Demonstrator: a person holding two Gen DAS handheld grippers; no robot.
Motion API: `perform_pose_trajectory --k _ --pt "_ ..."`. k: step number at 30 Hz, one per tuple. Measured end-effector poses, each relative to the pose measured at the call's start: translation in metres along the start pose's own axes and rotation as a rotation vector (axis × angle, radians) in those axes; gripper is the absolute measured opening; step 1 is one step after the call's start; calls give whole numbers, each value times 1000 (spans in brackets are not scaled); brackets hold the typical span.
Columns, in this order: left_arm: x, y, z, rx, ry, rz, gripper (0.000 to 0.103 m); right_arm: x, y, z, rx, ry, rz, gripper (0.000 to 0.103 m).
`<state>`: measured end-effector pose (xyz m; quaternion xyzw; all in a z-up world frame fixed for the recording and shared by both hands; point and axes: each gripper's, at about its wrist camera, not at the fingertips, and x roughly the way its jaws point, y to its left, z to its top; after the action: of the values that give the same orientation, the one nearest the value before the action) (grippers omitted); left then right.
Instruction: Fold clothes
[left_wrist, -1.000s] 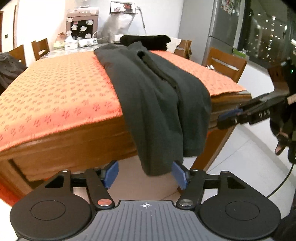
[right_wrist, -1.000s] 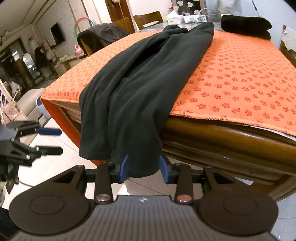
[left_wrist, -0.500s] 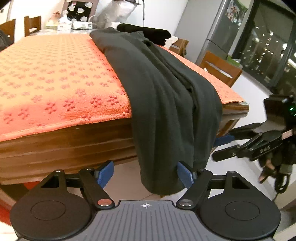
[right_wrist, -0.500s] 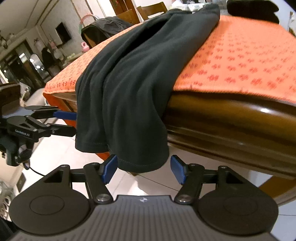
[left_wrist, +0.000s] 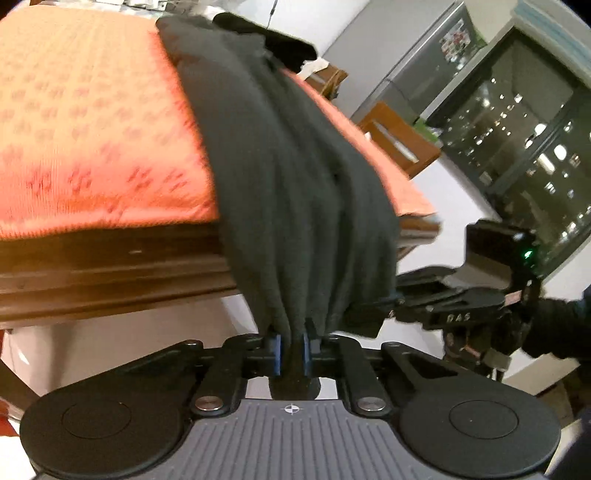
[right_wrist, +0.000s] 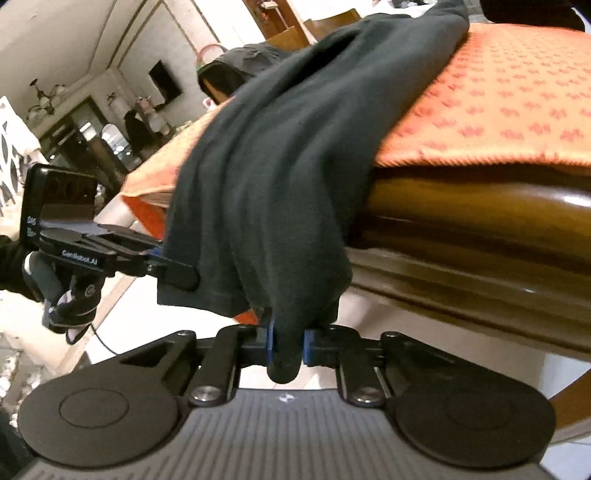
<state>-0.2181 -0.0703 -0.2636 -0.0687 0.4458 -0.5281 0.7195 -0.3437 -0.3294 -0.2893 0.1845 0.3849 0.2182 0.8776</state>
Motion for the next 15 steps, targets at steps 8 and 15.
perform_pose_trajectory --k 8,15 --pt "-44 -42 51 -53 -76 -31 13 -56 36 45 141 -57 125 12" --pt "-35 -40 118 -54 -152 17 13 -87 18 119 324 -130 97 13"
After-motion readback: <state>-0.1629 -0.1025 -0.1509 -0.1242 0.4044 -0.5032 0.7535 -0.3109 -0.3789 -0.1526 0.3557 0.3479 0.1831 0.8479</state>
